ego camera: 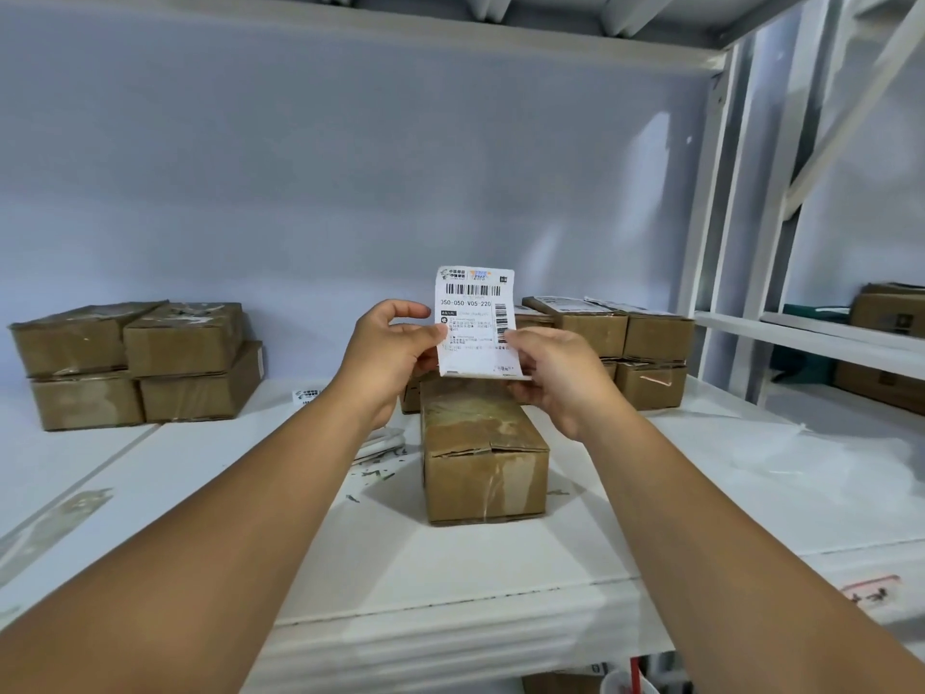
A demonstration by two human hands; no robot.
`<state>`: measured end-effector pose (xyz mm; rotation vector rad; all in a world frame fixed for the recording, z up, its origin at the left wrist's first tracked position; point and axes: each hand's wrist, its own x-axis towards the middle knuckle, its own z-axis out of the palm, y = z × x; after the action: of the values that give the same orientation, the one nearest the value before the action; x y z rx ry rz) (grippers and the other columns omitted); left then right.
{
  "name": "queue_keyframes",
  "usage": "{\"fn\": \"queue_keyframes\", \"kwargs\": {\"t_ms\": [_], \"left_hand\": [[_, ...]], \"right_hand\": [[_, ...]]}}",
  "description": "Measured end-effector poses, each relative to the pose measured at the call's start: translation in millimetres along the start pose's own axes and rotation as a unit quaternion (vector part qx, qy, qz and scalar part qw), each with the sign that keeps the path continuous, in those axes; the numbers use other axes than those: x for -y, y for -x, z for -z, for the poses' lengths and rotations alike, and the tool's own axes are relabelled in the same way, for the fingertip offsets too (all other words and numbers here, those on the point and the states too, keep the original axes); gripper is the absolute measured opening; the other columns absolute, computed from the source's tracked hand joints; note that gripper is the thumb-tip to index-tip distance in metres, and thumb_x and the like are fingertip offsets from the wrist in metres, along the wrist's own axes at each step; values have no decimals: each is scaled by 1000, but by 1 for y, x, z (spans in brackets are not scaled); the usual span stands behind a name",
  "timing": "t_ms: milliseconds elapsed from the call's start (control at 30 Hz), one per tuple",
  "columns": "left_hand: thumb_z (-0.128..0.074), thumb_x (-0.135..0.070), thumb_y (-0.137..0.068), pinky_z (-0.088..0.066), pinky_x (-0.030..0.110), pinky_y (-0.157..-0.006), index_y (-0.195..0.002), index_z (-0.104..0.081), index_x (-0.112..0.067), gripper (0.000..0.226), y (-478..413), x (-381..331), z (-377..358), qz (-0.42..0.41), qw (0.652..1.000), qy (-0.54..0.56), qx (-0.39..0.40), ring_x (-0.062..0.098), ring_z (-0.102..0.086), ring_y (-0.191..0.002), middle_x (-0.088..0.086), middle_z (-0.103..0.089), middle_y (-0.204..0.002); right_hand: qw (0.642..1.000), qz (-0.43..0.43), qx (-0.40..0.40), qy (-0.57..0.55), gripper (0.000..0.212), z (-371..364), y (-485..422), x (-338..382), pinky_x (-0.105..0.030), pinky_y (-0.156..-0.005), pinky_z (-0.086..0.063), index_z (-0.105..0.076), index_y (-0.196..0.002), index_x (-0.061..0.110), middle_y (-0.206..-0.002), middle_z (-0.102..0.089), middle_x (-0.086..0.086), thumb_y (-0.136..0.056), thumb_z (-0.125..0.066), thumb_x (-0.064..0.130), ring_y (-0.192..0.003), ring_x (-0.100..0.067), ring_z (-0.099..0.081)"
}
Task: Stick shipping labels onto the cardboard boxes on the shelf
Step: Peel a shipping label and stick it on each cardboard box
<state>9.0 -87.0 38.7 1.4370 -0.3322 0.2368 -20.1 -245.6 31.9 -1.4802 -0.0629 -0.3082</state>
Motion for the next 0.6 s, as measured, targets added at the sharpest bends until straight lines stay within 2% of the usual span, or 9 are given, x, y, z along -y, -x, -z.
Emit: {"fn": "queue_keyframes", "kwargs": {"t_ms": [100, 233, 300, 367, 433, 500, 600], "left_hand": [[-61, -2, -88, -55, 31, -76, -92, -53, -14, 15, 5, -3, -1, 12, 1000, 2, -2, 22, -64, -78, 11, -67, -92], [-61, 0, -87, -54, 25, -69, -88, -53, -12, 15, 17, -10, -1, 14, 1000, 14, -10, 16, -58, -66, 10, -65, -87], [-61, 2, -87, -54, 26, -69, -88, -53, -12, 15, 22, -11, 1, 11, 1000, 13, 1, 19, -61, -70, 13, -66, -89], [-62, 3, -85, -54, 28, -68, -89, -53, -12, 18, 28, -9, 5, -3, 999, -20, 26, 21, -62, -70, 12, -68, -86], [-64, 3, -83, -54, 25, -64, -89, -54, -13, 20, 32, -5, 9, -13, 997, -42, 61, 17, -61, -63, 11, -68, -79], [-64, 4, -83, -54, 22, -60, -90, -56, -12, 20, 35, -3, 12, -4, 997, -18, 72, 14, -59, -58, 10, -67, -76], [-61, 2, -85, -54, 25, -62, -92, -57, -12, 16, 34, -2, 15, -6, 998, 24, 61, 17, -61, -62, 7, -70, -75]], "right_hand": [[1000, 2, -13, -20, 9, 0, 1, 0, -18, -44, -45, -65, -91, 11, -89, -68, -8, -94, -57, 14, -63, -15, -58], [998, -16, 35, -45, 9, 5, 12, 6, -18, -49, -49, -63, -88, 6, -87, -68, -8, -94, -57, 9, -57, -12, -62], [998, -9, 58, -15, 11, 11, 18, 7, -23, -56, -53, -63, -83, 8, -85, -70, -7, -93, -58, 9, -64, -14, -63], [997, 37, 51, 46, 17, 15, 25, 7, -28, -63, -50, -65, -75, 11, -81, -71, -5, -91, -60, 11, -69, -20, -61], [991, 92, 32, 89, 21, 16, 32, 5, -24, -59, -42, -66, -70, 14, -70, -70, 2, -90, -62, 11, -65, -16, -58], [987, 117, 30, 105, 19, 17, 37, 4, -14, -53, -40, -67, -73, 15, -61, -67, 11, -91, -62, 11, -55, -4, -57], [987, 126, 52, 81, 18, 16, 38, 5, -12, -52, -43, -66, -76, 13, -66, -70, 9, -92, -59, 8, -56, -1, -61]]}}
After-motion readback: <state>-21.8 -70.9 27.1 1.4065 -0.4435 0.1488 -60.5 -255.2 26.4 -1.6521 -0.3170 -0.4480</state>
